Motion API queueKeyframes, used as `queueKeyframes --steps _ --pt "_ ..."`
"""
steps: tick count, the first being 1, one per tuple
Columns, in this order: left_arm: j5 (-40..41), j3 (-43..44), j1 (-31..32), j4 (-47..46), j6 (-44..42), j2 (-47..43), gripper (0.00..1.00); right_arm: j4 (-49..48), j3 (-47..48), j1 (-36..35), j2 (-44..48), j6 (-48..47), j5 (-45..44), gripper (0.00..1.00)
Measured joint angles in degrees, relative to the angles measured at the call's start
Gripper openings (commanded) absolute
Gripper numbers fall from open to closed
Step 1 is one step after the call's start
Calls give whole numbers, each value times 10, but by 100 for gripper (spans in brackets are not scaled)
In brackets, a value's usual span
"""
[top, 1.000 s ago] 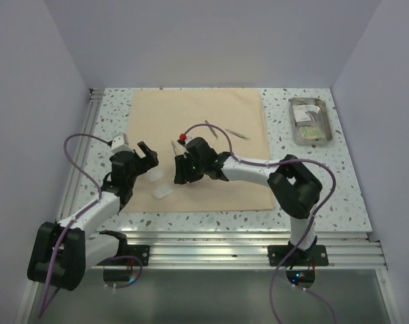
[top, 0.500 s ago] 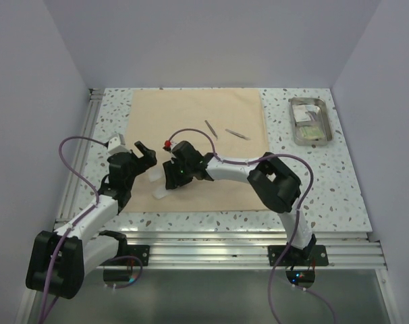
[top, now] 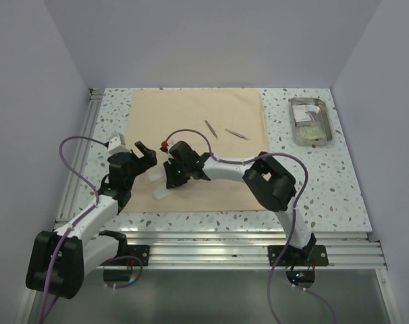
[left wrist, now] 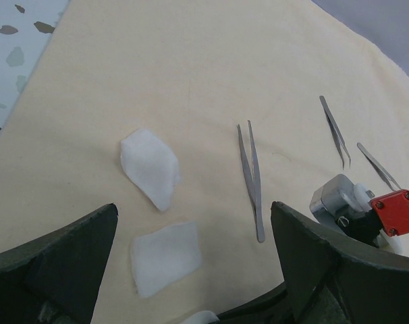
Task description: Prepare the surgical pack
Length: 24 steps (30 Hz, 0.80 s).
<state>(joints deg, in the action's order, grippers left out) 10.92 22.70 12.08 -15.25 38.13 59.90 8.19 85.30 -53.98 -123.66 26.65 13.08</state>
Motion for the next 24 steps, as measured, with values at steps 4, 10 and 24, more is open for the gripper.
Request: queueKeyframes --steps 4,10,24 --pt "0 0 0 0 0 0 99 5 0 -1 -2 0 0 0" --pt "0 0 0 0 -5 5 99 -19 -66 22 51 17 5 0" --pt "-13 0 0 1 -14 17 99 -29 -148 405 304 64 12 0"
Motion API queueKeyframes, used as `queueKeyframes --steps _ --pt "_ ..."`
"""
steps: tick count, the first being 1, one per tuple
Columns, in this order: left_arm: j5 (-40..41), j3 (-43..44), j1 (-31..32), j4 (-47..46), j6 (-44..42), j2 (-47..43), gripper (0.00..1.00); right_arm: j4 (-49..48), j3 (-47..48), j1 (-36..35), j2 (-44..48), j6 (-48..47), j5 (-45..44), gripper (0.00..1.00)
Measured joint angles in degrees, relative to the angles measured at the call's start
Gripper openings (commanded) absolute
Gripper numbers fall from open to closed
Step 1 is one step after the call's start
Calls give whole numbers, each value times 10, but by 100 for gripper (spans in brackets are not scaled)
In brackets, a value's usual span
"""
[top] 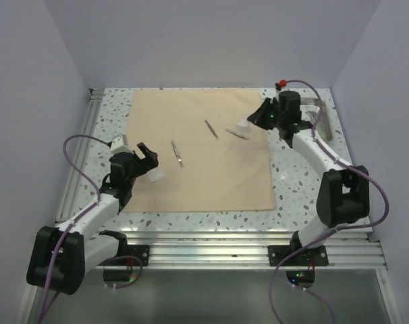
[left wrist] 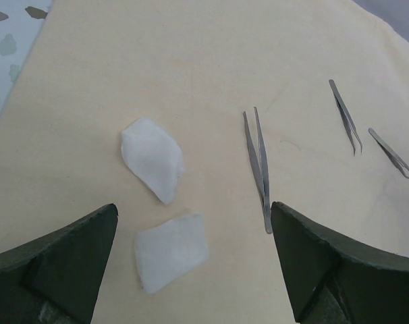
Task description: Prepare the surgical pack
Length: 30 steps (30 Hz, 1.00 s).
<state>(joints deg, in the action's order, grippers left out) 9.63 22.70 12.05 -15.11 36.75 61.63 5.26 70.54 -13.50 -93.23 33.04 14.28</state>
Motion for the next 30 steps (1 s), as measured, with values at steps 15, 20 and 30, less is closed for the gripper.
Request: queueKeyframes --steps 15,20,30 --pt "-14 0 0 -1 -4 16 98 -9 104 271 -79 105 -61 0" --pt "-19 0 0 -2 -5 18 98 -36 146 270 -131 106 -93 0" --pt "-38 3 0 -6 -6 41 98 -156 143 270 -171 69 -138 0"
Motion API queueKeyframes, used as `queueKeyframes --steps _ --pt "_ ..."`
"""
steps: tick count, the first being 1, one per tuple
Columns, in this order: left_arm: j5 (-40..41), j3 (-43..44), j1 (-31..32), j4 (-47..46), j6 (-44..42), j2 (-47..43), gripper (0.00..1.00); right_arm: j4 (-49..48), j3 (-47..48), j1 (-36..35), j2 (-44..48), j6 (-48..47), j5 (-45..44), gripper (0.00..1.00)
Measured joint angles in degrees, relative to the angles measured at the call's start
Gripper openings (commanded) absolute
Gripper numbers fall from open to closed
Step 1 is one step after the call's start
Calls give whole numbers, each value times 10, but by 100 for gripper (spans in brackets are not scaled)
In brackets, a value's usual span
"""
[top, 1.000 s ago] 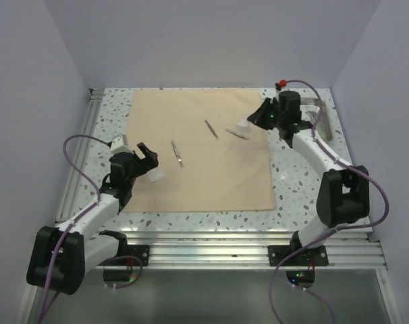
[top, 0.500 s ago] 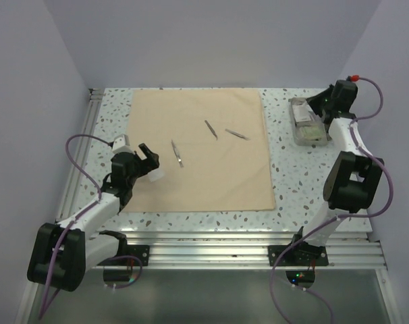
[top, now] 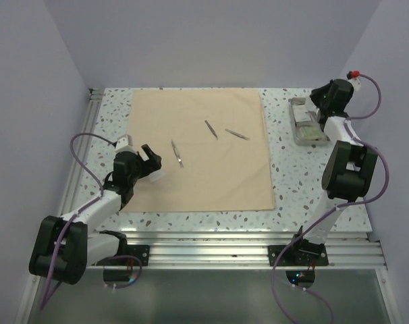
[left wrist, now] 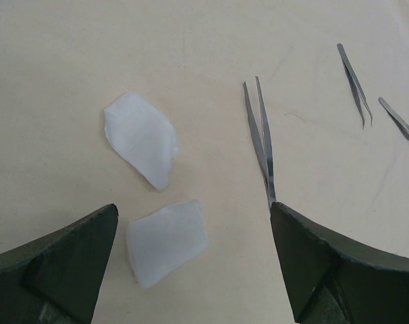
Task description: Prepare the surgical pack
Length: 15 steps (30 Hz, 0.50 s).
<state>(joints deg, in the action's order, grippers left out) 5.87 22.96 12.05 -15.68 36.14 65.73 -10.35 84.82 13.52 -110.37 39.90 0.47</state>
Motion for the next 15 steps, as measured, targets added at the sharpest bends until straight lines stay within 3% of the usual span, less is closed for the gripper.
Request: queueKeyframes --steps 5,15 --pt "-17 7 0 -1 -3 30 98 -83 -73 0 -4 -5 1 0" --pt "-25 7 7 -5 -14 32 98 -180 -84 1 -58 -15 5 0"
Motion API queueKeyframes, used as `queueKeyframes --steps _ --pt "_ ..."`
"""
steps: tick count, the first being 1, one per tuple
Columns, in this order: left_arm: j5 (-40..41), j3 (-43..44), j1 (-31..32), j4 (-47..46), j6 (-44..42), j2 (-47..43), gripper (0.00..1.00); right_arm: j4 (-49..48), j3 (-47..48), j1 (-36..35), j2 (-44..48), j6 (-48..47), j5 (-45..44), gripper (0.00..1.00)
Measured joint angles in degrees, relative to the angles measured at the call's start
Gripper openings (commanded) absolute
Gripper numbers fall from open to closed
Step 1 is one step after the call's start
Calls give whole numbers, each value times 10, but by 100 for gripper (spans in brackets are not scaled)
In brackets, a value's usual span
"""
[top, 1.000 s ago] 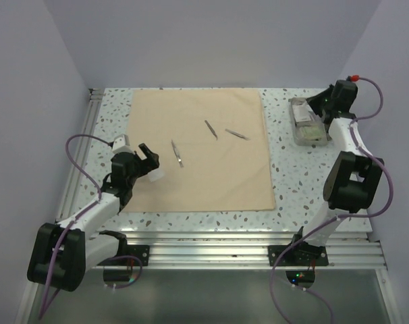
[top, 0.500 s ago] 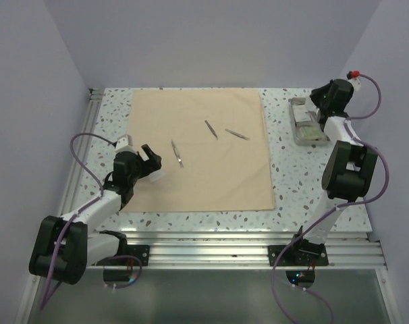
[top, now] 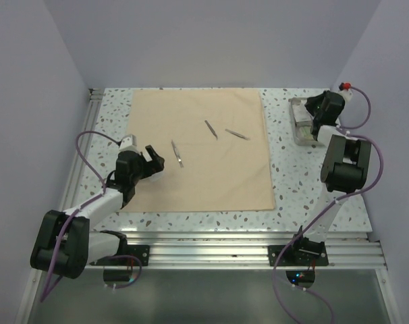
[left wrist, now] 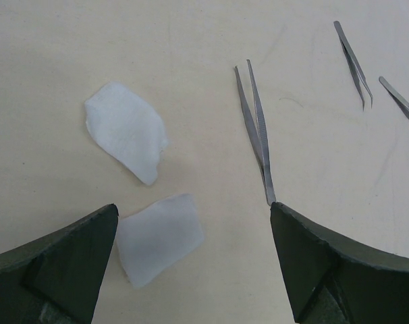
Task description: Prepare the surgical pack
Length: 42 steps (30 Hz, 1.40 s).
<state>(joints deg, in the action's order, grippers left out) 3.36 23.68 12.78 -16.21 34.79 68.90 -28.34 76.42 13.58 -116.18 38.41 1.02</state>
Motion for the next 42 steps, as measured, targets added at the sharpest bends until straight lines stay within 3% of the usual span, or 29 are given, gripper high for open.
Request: queueKeyframes --steps 15,27,28,35,42 --pt "0 4 13 0 -14 0 98 -43 52 35 -78 10 30 0" --pt "5 5 29 0 -14 0 98 -101 -24 32 -80 94 50 1" --pt "7 5 30 0 -15 0 98 -103 -31 32 -80 100 51 2" --pt "16 5 39 0 -15 -14 98 -106 -70 28 -77 122 41 41" --pt "29 5 51 0 -17 -24 99 -81 -130 21 8 114 11 47"
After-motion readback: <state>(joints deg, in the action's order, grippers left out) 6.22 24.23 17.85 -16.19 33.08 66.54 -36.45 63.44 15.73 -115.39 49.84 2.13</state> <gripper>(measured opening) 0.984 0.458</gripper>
